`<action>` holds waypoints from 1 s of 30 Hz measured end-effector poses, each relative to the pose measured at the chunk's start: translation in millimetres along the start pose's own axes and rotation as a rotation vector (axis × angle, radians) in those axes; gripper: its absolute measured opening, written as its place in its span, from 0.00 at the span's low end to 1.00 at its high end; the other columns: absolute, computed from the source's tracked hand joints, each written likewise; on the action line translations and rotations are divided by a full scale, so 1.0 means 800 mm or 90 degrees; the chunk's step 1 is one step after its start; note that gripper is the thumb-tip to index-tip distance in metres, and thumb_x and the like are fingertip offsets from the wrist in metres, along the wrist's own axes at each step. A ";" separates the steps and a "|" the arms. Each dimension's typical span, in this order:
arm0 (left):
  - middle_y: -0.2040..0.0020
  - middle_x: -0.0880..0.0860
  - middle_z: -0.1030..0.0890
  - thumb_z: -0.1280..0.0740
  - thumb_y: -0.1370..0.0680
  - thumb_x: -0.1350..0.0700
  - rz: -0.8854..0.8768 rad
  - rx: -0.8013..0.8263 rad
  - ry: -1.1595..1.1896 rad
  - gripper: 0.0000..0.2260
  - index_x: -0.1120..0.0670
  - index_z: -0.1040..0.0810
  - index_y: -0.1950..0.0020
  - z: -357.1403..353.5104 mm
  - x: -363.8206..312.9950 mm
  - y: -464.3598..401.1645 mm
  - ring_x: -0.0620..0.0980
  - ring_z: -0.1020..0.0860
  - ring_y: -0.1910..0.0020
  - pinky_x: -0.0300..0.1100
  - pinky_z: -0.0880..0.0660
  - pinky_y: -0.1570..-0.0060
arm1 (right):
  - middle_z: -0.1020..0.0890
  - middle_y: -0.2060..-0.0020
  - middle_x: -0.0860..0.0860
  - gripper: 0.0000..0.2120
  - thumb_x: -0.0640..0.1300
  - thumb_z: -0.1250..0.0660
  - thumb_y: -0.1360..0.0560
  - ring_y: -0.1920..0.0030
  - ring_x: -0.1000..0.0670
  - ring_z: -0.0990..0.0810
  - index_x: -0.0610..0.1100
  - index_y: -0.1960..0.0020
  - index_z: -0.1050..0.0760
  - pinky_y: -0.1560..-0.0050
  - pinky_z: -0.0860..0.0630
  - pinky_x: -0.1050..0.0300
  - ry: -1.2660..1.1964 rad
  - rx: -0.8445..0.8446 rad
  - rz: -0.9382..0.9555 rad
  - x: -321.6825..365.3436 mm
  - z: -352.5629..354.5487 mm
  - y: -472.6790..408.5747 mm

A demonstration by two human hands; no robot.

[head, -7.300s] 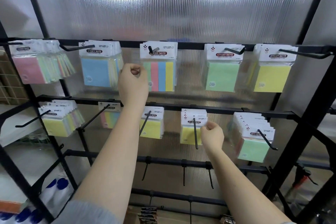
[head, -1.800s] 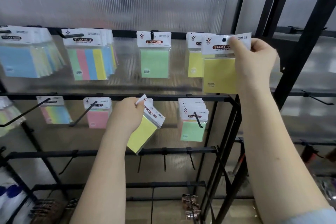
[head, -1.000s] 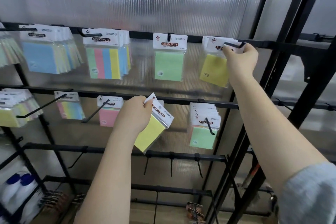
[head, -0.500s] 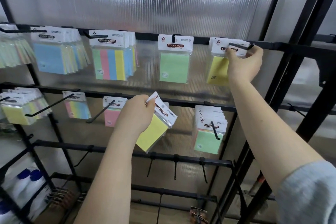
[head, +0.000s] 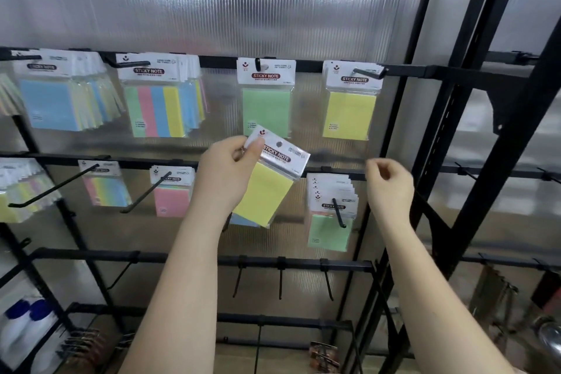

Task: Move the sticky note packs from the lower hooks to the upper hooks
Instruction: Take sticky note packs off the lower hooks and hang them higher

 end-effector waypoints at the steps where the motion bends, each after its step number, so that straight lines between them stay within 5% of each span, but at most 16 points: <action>1: 0.59 0.59 0.19 0.39 0.20 0.47 -0.013 -0.008 0.026 0.17 0.58 0.20 0.57 -0.001 -0.009 -0.001 0.53 0.28 0.66 0.41 0.37 0.67 | 0.19 0.59 0.52 0.07 0.42 0.37 0.24 0.56 0.52 0.23 0.43 0.54 0.21 0.58 0.31 0.61 0.017 0.012 -0.021 -0.017 0.001 0.006; 6: 0.68 0.57 0.30 0.37 0.21 0.50 -0.088 -0.038 0.192 0.20 0.67 0.25 0.61 -0.013 -0.070 -0.007 0.44 0.36 0.70 0.39 0.41 0.70 | 0.17 0.59 0.51 0.09 0.43 0.38 0.24 0.56 0.50 0.21 0.43 0.53 0.18 0.59 0.31 0.60 0.108 0.098 -0.090 -0.085 -0.005 0.035; 9: 0.74 0.46 0.31 0.35 0.21 0.53 -0.127 -0.033 0.262 0.15 0.58 0.27 0.66 -0.026 -0.108 -0.015 0.39 0.37 0.74 0.34 0.42 0.73 | 0.17 0.55 0.51 0.10 0.42 0.38 0.23 0.53 0.51 0.22 0.44 0.48 0.18 0.55 0.33 0.62 0.143 0.131 -0.105 -0.100 -0.007 0.049; 11: 0.72 0.48 0.26 0.35 0.21 0.53 -0.162 -0.024 0.276 0.14 0.59 0.23 0.63 -0.035 -0.132 -0.020 0.40 0.33 0.72 0.36 0.38 0.71 | 0.18 0.54 0.52 0.10 0.41 0.38 0.23 0.52 0.53 0.23 0.44 0.47 0.19 0.54 0.33 0.62 0.147 0.144 -0.111 -0.106 -0.008 0.056; 15: 0.74 0.46 0.33 0.35 0.21 0.53 -0.208 -0.030 0.233 0.16 0.55 0.27 0.68 -0.052 -0.161 -0.031 0.41 0.38 0.74 0.36 0.42 0.73 | 0.19 0.53 0.51 0.10 0.41 0.38 0.23 0.52 0.53 0.23 0.44 0.46 0.20 0.61 0.32 0.65 0.135 0.155 -0.126 -0.113 -0.007 0.068; 30: 0.69 0.63 0.30 0.36 0.23 0.53 -0.187 -0.098 0.175 0.18 0.67 0.28 0.65 -0.085 -0.150 -0.043 0.47 0.38 0.70 0.42 0.44 0.69 | 0.20 0.52 0.52 0.09 0.41 0.38 0.22 0.51 0.55 0.24 0.45 0.45 0.21 0.64 0.35 0.72 0.111 0.165 -0.129 -0.114 -0.003 0.069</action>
Point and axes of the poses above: each hand's wrist, its own y-axis away from the middle knuckle, its own z-axis out of the back of the hand, x = y × z, the point moved 9 cm from there along -y, towards the middle knuckle
